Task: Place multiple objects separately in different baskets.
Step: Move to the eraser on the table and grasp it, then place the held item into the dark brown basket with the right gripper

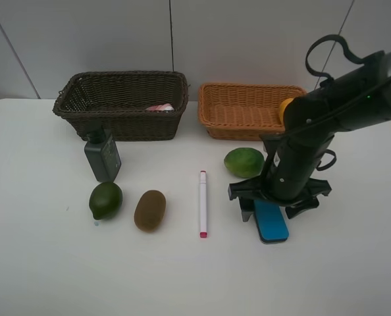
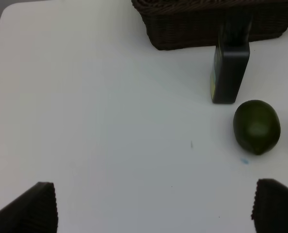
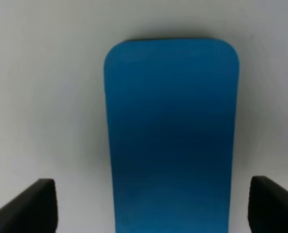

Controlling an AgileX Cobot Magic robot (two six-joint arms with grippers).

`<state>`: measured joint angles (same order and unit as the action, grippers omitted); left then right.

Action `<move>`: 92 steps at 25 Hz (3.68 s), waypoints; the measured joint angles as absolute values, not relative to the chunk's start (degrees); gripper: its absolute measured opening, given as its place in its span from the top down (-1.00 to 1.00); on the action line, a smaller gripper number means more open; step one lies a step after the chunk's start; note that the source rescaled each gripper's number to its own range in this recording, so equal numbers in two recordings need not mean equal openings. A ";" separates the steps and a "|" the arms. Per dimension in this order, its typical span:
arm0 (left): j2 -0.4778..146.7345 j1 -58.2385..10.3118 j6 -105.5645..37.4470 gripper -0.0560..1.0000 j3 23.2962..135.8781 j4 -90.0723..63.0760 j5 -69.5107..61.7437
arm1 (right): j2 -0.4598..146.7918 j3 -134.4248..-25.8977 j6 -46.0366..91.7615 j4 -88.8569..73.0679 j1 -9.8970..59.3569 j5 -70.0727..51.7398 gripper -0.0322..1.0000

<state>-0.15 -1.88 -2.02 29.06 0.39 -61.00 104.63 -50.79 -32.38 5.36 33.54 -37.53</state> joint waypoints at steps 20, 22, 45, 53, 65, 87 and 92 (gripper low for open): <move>-0.15 -1.88 -2.02 -1.00 29.06 0.39 -61.00 | 106.71 -50.79 -32.20 5.14 33.54 -37.34 -0.96; -0.15 -1.88 -2.02 -1.00 29.06 0.39 -61.00 | 106.71 -50.79 -32.20 5.14 33.54 -37.29 -0.96; -0.15 -1.88 -2.02 -1.00 29.06 0.39 -61.00 | 106.71 -50.79 -32.14 5.07 33.54 -37.59 0.20; -0.15 -1.88 -2.02 -1.00 29.06 0.39 -61.00 | 106.71 -50.79 -32.14 5.01 33.54 -37.80 0.20; -0.15 -1.88 -2.02 -1.00 29.06 0.39 -61.00 | 103.98 -50.84 -32.14 5.06 33.54 -41.43 0.20; -0.15 -1.88 -2.02 -1.00 29.06 0.39 -61.00 | 81.47 -70.05 -29.24 7.70 33.54 -54.43 0.20; -0.15 -1.88 -2.02 -1.00 29.06 0.39 -61.00 | 85.55 -75.50 -25.26 7.77 33.54 -49.15 0.20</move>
<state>-0.15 -1.88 -2.02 29.06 0.39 -61.00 85.55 -75.50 -25.26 7.77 33.54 -49.15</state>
